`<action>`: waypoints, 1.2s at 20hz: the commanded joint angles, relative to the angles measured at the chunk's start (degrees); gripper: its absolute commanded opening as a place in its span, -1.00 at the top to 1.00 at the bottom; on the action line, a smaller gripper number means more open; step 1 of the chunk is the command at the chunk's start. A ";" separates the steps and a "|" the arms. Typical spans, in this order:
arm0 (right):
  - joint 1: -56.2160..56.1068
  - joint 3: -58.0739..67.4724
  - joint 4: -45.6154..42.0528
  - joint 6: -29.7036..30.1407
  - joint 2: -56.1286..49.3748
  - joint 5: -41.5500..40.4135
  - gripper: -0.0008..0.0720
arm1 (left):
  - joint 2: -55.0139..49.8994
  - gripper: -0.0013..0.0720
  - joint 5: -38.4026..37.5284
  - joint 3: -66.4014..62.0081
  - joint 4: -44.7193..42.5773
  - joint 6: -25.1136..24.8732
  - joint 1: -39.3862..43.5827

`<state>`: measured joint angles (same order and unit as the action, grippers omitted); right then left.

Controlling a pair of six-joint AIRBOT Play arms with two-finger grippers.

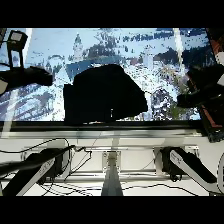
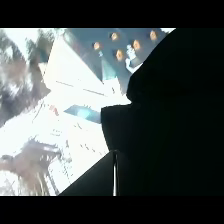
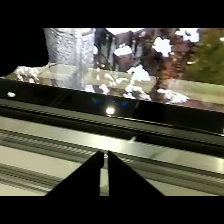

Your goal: Fold the clothes and pants, and hang the long-sleeved shirts on hangers.

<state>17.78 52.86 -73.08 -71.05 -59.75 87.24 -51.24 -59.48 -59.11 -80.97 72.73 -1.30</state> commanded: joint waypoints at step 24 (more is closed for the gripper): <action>-7.65 -12.57 32.81 15.15 -26.32 -24.26 0.89 | -9.53 -0.32 -11.56 30.29 18.97 -10.12 -25.57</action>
<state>10.28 40.29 -40.56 -59.18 -85.91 64.14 -60.71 -73.73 -31.05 -62.81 62.61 -26.81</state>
